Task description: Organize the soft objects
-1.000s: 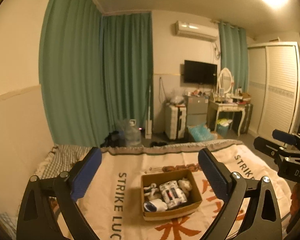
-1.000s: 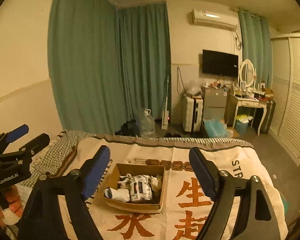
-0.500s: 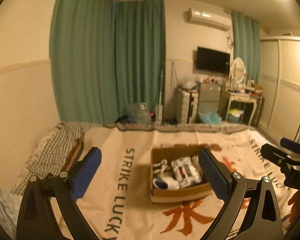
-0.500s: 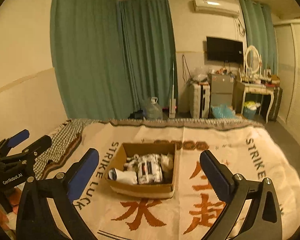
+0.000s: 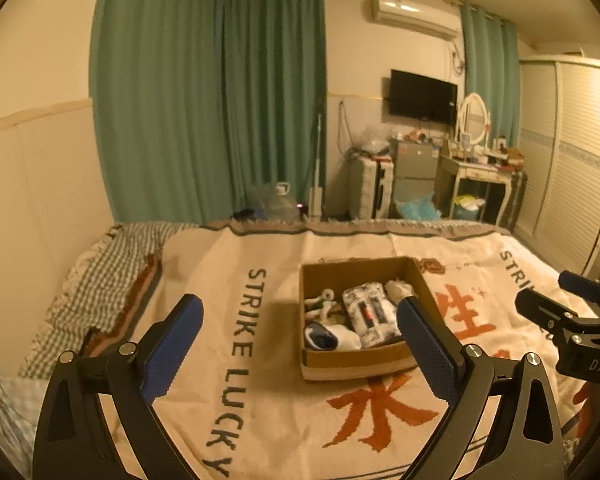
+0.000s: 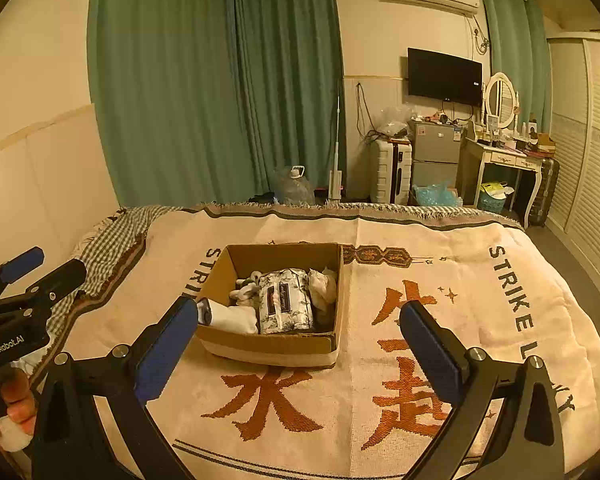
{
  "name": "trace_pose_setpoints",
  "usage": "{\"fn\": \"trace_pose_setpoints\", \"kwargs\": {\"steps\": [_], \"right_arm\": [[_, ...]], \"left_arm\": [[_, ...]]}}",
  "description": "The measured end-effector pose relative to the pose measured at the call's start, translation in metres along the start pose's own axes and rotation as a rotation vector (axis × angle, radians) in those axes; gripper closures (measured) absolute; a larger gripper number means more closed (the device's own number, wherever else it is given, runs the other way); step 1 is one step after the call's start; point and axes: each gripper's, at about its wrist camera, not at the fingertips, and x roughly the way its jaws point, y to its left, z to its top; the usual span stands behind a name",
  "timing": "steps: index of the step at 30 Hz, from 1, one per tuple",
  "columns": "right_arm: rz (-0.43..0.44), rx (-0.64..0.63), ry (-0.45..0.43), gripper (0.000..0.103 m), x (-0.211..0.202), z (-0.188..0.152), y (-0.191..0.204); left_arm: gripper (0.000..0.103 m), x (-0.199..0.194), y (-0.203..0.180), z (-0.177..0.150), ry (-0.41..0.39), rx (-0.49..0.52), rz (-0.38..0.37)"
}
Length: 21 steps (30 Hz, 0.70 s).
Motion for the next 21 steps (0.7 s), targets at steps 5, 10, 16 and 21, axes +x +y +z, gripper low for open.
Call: {"fn": "trace_pose_setpoints", "kwargs": {"steps": [5, 10, 16, 21], "right_arm": [[0.003, 0.007, 0.001, 0.002, -0.0032, 0.0007, -0.0003], [0.003, 0.008, 0.0, 0.002, -0.0037, 0.0024, -0.0011], [0.0, 0.007, 0.0, 0.002, -0.0039, 0.0038, -0.0021], [0.001, 0.006, 0.0, 0.002, -0.0038, 0.0041, -0.002]], "left_arm": [[0.004, 0.0006, 0.001, -0.0011, 0.003, -0.01, -0.003], [0.004, 0.0036, 0.0033, -0.0015, 0.015, -0.019, -0.01], [0.004, 0.0059, 0.0011, -0.0023, 0.033, -0.012, -0.027], [0.004, 0.0062, 0.0003, -0.0028, 0.035, -0.009, -0.029]]}}
